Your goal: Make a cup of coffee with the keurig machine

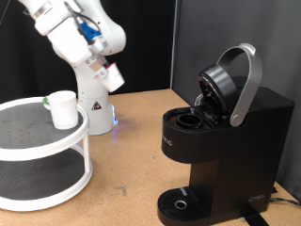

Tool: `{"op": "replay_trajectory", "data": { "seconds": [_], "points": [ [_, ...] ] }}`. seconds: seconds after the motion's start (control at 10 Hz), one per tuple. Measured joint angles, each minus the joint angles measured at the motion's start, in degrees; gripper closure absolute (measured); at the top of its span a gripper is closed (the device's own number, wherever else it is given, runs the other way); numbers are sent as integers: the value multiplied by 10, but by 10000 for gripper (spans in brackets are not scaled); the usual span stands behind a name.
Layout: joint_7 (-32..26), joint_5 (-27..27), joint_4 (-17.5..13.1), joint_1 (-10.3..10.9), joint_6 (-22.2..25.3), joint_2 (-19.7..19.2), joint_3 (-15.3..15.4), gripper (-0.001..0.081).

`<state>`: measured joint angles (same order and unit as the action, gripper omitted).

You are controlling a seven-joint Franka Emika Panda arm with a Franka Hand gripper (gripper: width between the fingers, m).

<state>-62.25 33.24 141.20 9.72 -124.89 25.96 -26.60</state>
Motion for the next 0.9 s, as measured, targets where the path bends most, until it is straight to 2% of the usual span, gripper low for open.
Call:
{"op": "replay_trajectory", "data": {
  "seconds": [0.1,0.2,0.4,0.5,0.9],
  "points": [
    [13,36,-9,13,-1,-6,2,378],
    [27,41,-24,24,17,-16,5,378],
    [38,40,-69,41,84,-46,10,378],
    [47,40,-88,47,98,-62,16,378],
    [64,41,-150,70,100,-114,45,378]
  ]
}}
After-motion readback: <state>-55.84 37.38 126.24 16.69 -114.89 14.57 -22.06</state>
